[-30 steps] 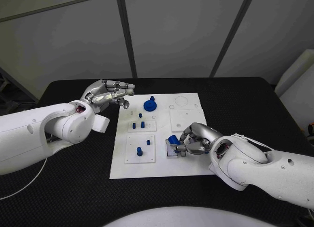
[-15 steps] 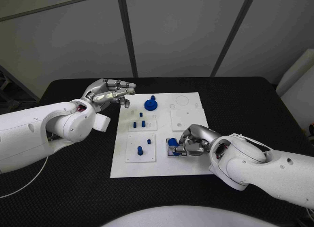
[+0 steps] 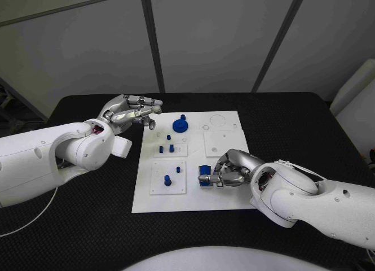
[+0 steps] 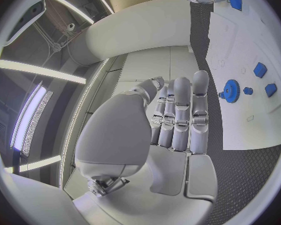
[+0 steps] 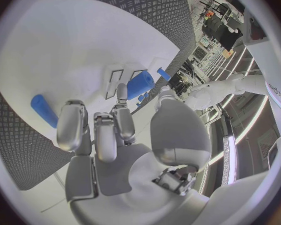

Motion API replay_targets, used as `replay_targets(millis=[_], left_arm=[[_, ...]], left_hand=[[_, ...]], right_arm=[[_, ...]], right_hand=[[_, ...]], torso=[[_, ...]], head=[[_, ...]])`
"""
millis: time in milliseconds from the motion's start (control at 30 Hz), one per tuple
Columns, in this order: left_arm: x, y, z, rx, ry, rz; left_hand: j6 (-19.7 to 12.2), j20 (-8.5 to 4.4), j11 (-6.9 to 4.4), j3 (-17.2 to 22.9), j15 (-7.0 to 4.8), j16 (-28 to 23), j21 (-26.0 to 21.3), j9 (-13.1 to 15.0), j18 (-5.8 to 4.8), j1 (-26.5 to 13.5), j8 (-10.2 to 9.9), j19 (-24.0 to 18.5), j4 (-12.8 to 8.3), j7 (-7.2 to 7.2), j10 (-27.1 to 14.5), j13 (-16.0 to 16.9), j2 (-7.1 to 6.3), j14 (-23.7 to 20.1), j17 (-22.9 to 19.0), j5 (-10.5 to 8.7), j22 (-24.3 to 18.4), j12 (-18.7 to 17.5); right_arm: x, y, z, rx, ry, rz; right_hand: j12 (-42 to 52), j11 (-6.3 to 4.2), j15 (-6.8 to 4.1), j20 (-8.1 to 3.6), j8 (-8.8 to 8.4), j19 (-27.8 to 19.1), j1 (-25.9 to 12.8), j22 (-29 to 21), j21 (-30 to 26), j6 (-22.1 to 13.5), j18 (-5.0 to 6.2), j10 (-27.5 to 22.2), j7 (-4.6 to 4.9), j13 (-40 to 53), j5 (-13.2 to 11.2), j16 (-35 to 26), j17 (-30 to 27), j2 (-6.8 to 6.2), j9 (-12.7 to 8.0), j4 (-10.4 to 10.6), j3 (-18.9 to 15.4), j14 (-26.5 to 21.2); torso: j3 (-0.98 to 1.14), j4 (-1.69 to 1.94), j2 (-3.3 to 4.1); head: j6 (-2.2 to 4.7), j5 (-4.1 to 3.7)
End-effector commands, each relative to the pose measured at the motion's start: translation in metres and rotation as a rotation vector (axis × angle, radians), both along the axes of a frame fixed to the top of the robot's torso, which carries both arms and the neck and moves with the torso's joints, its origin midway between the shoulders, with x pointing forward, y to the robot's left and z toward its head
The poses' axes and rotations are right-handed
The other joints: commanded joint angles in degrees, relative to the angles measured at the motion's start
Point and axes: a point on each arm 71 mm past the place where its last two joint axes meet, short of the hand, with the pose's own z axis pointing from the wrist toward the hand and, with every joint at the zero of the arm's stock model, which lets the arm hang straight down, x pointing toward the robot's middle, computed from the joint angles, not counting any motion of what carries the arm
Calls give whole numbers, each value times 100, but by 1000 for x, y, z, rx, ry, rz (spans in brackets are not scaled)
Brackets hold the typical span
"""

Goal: Assemble the parts on the task board

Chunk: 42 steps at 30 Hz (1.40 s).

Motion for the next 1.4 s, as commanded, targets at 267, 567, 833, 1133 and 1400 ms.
replay_targets(millis=[267,567,833,1133,1400], left_arm=[[0,0,1,-5,3,-6],[0,0,0,-4,5,-6],[0,0,0,-3,6,-5],[0,1,0,-2,5,-3],[0,2,0,-2,3,0]], left_hand=[[-43,16,-1,-28,8,-25,-36,-7,75,-7,14,-9,-22,21,-53,4,51,-38,-12,-16,-13,12],[-47,16,1,-25,9,-25,-37,-7,75,0,12,-8,-26,24,-56,4,57,-38,-13,-15,-15,14],[-53,17,4,-23,11,-24,-39,-8,74,4,10,-6,-29,28,-61,4,64,-38,-15,-14,-16,16],[-53,17,4,-23,11,-24,-39,-8,74,4,10,-6,-29,28,-61,4,64,-38,-15,-14,-16,16],[-53,17,4,-23,11,-24,-39,-8,74,4,10,-6,-29,28,-61,4,64,-38,-15,-14,-16,16]], right_arm=[[-3,1,6,34,-30,24],[-3,-3,6,20,-40,24],[-2,-4,6,14,-50,22],[-3,-9,12,63,-102,9],[-10,-30,21,111,-121,-5]], right_hand=[[79,-27,-22,-27,40,3,1013,50,8,-10,-52,68,-43,206,1010,23,1508,470,142,-122,435,596],[103,-73,-58,-61,40,22,1937,79,21,17,-58,98,-85,256,1154,23,1508,563,188,-465,620,596],[121,-81,-65,-67,43,28,2048,88,26,40,-60,113,-94,279,1128,23,1508,565,198,-495,618,596],[90,-64,-56,-67,-21,10,2309,68,2,13,-56,105,-68,277,678,23,1508,519,193,-569,562,596],[62,-35,-29,-42,-97,3,2274,61,-8,-10,-53,90,-37,267,630,23,1508,599,165,-453,529,596]], torso=[[5,-7,-3],[2,5,-5],[1,-5,-2],[3,-10,-3],[0,-15,-15]], head=[[-21,5],[-33,0],[-25,7],[-35,-4],[-26,-24]])
